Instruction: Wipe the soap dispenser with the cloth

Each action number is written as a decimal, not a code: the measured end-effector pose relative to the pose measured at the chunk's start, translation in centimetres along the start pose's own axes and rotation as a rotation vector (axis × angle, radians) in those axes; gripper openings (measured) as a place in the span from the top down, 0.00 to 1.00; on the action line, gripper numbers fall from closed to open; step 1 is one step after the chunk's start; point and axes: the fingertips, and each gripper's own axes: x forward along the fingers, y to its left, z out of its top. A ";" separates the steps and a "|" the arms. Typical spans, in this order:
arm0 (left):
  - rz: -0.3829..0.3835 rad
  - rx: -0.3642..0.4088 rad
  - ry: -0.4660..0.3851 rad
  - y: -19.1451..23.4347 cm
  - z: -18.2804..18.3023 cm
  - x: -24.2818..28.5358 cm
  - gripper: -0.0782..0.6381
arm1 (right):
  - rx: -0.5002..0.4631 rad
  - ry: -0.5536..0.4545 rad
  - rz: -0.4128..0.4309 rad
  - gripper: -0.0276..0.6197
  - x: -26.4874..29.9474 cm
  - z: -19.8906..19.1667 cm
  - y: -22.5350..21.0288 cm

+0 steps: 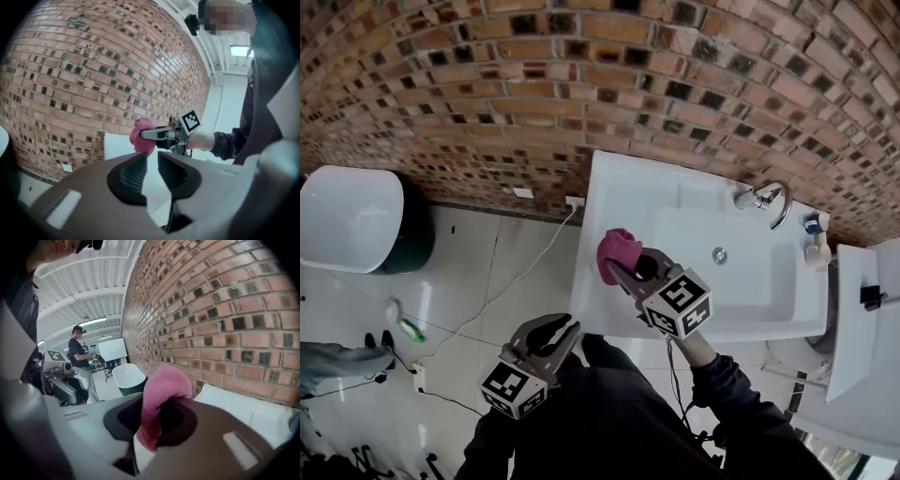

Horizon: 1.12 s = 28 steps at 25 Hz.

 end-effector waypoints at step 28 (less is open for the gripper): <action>-0.177 0.086 0.171 3.3 1.0 3.7 0.67 | -0.609 0.187 -0.121 0.87 0.5 -10.2 5.0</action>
